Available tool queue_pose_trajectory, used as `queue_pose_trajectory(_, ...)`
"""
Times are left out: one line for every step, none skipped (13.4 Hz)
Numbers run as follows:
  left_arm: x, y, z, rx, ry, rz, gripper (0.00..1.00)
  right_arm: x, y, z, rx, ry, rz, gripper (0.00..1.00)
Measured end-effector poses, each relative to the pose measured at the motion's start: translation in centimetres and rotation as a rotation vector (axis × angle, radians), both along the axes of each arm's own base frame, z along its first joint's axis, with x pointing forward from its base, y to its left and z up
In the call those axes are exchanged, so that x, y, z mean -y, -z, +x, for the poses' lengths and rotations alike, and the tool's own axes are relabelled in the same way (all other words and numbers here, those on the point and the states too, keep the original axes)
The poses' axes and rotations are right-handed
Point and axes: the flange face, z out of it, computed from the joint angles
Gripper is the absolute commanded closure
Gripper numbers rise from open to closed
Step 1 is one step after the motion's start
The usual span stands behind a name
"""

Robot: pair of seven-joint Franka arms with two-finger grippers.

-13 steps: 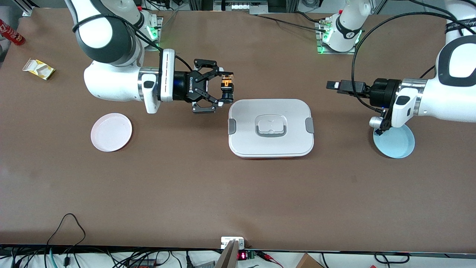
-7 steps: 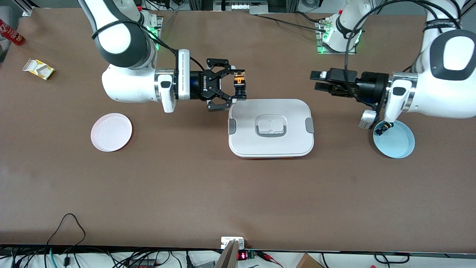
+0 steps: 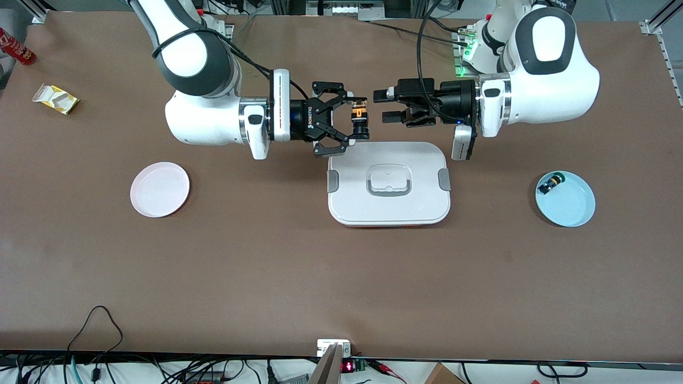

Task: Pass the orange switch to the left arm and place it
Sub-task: 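Hold the switch with the right gripper while the left gripper reaches it, then close the left gripper on the orange switch and open the right gripper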

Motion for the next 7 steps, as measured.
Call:
queue_pose_trajectory(0.5,0.5,-0.3,0.002,-0.015,0.001,0.0,0.0,0.0,0.0,0.0,0.0,0.0,0.91)
queue_pose_trajectory(0.8,0.9,-0.5,-0.001,-0.03,-0.004,0.0,0.0,0.0,0.0,0.0,0.0,0.001,0.91)
queue_pose_trajectory(1.0,1.2,-0.5,-0.006,-0.043,-0.019,0.01,0.0,-0.1,0.0,0.001,0.001,0.001,0.91)
queue_pose_trajectory(1.0,1.4,-0.5,-0.013,-0.059,-0.045,0.08,0.0,-0.1,0.0,0.001,0.001,0.001,0.91)
queue_pose_trajectory(0.9,1.5,-0.3,-0.015,-0.075,-0.077,0.1,0.0,-0.1,0.0,0.001,0.001,0.001,0.91)
queue_pose_trajectory(0.9,1.7,-0.2,-0.014,-0.087,-0.102,0.11,0.0,-0.1,0.0,0.001,0.001,0.001,0.91)
queue_pose_trajectory(1.0,2.0,-0.2,-0.008,-0.09,-0.117,0.13,0.0,-0.1,0.0,0.001,0.001,0.002,0.91)
